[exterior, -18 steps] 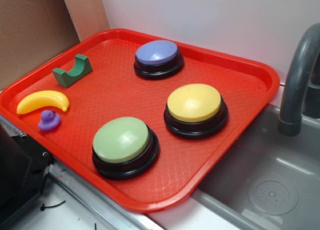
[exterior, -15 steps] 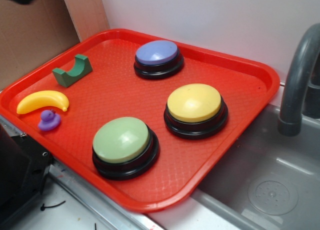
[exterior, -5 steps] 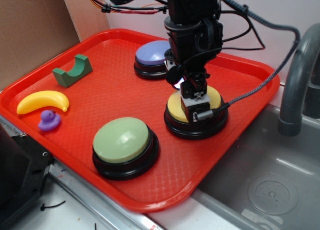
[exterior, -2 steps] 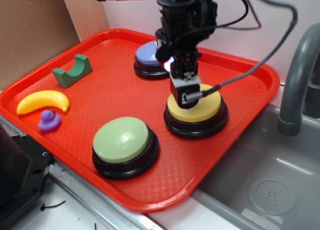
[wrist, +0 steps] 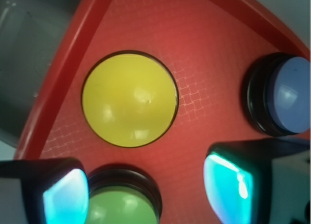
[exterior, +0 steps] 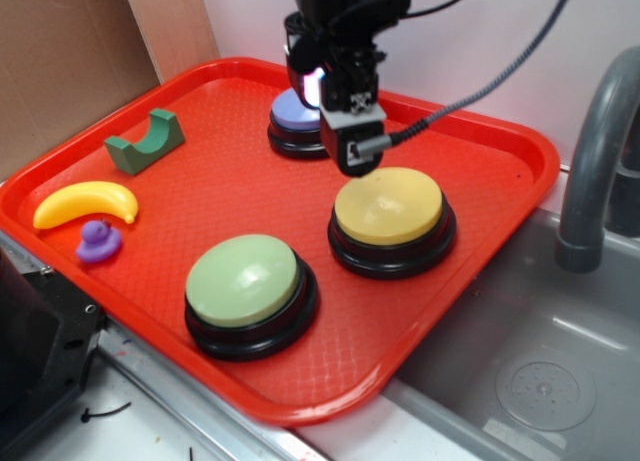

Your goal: Push the yellow button.

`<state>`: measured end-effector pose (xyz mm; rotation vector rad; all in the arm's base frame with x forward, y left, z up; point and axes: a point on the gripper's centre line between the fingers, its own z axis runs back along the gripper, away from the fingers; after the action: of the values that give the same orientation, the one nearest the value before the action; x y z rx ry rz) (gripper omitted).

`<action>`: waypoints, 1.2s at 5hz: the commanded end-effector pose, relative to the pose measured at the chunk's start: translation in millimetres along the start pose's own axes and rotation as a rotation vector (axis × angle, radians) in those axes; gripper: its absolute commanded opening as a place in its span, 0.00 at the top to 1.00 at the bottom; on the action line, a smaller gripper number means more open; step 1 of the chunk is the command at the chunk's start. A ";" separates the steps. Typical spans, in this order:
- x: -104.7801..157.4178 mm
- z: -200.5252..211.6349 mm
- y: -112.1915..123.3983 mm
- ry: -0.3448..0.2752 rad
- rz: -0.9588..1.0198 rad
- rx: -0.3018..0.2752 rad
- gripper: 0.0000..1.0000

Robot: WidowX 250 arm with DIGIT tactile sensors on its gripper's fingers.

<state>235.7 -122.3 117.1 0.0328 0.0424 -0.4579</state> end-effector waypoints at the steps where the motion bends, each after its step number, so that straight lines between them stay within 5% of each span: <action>1: -3.6 26.1 -4.0 -0.072 0.027 0.003 0.00; 6: -14.3 47.3 -1.6 -0.056 0.068 -0.007 0.00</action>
<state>222.5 -110.2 144.6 0.0408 0.0719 -0.3967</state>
